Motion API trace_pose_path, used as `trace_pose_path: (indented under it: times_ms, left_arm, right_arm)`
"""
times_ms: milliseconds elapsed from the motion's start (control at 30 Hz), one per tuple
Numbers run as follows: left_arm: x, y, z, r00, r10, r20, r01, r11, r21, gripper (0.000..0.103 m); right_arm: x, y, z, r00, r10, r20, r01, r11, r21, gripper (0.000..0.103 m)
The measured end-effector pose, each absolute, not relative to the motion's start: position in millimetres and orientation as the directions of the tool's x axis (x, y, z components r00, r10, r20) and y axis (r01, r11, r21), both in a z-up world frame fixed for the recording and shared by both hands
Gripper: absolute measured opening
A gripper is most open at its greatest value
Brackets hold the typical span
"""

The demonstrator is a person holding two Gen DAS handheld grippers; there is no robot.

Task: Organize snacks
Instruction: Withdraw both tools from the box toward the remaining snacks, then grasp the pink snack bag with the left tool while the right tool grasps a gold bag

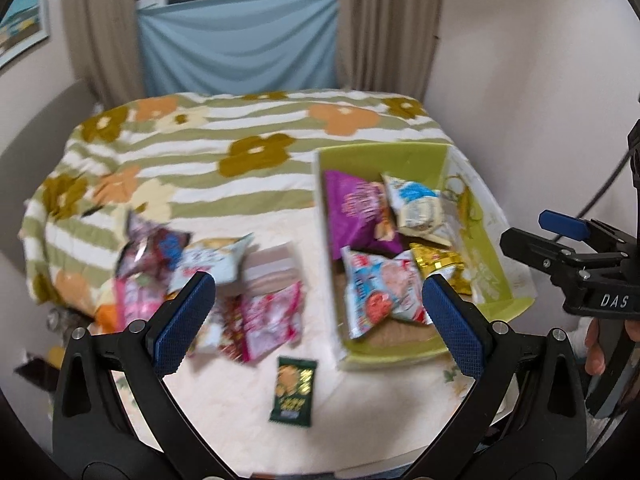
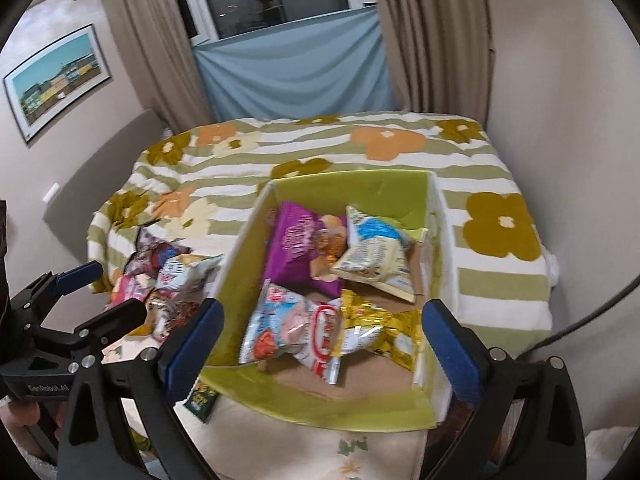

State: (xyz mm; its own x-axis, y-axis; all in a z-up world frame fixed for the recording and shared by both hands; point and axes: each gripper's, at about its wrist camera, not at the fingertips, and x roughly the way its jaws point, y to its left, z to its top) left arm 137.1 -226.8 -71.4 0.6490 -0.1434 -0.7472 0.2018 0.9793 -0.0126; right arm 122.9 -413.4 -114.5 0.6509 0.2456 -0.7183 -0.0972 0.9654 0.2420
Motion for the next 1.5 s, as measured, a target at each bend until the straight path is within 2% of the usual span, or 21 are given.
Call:
trace_pose_path:
  times_ms: [400,667,1100,1300,1500]
  left_arm:
    - [106,-95,-77,0.652,0.001,-0.758,-0.078,0.995,-0.065,0.102]
    - [119,-16,-98,0.605,-0.023,-0.796,-0.115,0.987,-0.116,0.102]
    - [166,54,-168,0.463,-0.227,-0.856,-0.046,0.959,-0.279,0.102]
    - [199,60,-211,0.379,-0.336,-0.862,-0.006,0.931,-0.365,0.102]
    - [230,56,-247,0.313,-0.421,-0.851,0.015,0.898,-0.439,0.097]
  right_arm:
    - [121,-340,-110,0.635,0.370,-0.678,-0.289,0.928,0.235,0.099]
    - [131,-267,-119,0.596,0.399,-0.697,-0.353,0.909,0.219,0.099]
    - [167,-176,-166,0.474,0.392,-0.789,-0.278,0.916,0.288,0.099]
    - [187,-156,-191,0.424,0.382,-0.821,-0.193,0.924,0.330,0.099]
    - [206,-143,-219,0.381,0.386,-0.840,-0.095,0.920,0.380,0.099]
